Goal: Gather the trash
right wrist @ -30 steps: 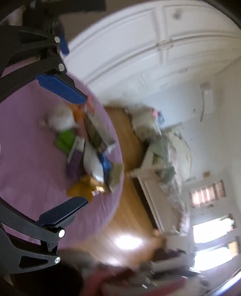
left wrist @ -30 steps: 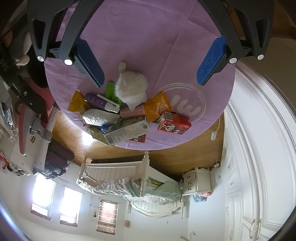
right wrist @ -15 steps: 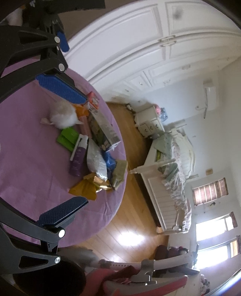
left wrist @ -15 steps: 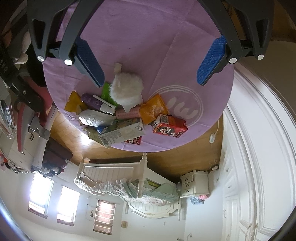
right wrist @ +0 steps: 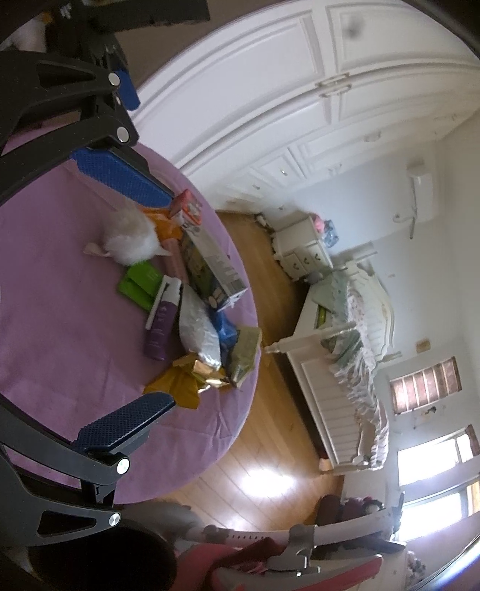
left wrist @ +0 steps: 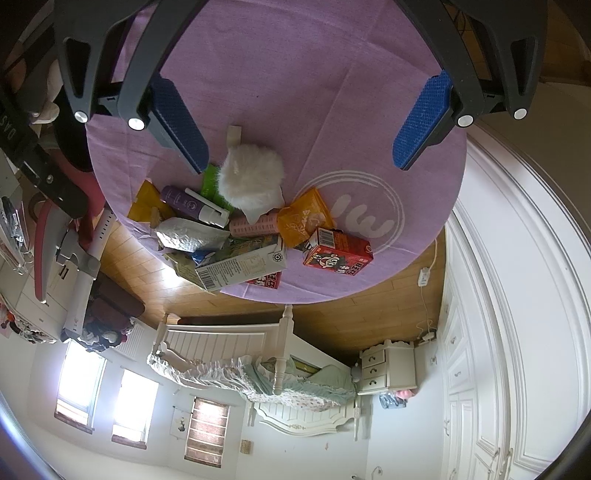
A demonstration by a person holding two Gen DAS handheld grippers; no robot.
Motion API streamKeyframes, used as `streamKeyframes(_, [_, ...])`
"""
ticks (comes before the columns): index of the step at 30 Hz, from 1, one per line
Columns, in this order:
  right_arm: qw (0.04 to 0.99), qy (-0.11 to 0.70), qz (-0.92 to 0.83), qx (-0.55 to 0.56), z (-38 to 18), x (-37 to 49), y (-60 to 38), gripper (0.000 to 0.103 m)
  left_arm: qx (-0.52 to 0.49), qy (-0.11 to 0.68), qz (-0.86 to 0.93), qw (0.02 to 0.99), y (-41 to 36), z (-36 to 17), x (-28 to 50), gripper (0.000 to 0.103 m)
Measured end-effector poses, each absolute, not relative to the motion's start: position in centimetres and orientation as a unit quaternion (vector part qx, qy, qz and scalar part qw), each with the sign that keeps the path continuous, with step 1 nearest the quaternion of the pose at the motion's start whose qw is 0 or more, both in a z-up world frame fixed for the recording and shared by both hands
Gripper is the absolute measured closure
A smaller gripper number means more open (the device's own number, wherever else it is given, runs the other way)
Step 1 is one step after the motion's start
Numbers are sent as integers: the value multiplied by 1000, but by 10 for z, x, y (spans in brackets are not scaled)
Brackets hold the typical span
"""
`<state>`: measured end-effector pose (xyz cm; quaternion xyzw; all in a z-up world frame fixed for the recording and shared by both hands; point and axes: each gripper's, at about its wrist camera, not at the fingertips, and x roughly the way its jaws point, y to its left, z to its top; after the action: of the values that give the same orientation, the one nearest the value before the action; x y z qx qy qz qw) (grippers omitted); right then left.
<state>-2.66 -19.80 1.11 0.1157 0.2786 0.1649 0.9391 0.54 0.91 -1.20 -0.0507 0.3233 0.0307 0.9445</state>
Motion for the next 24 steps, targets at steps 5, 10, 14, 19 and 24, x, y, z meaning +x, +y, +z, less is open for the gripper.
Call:
streamKeyframes(5, [938, 281, 168, 117, 10, -27, -198, 4, -53, 320, 29, 946, 9, -12, 5, 5])
streamKeyframes(10, [936, 284, 170, 118, 9, -27, -198, 4, -57, 327, 29, 943, 10, -13, 6, 5])
streamKeyframes(14, [936, 285, 172, 119, 10, -26, -198, 4, -60, 329, 28, 942, 10, -13, 6, 5])
streamKeyframes(19, [935, 287, 172, 120, 9, -27, -198, 4, -60, 331, 28, 941, 11, -13, 6, 5])
streamKeyframes(24, [934, 288, 173, 120, 8, -27, -198, 4, -66, 335, 26, 940, 11, -13, 6, 5])
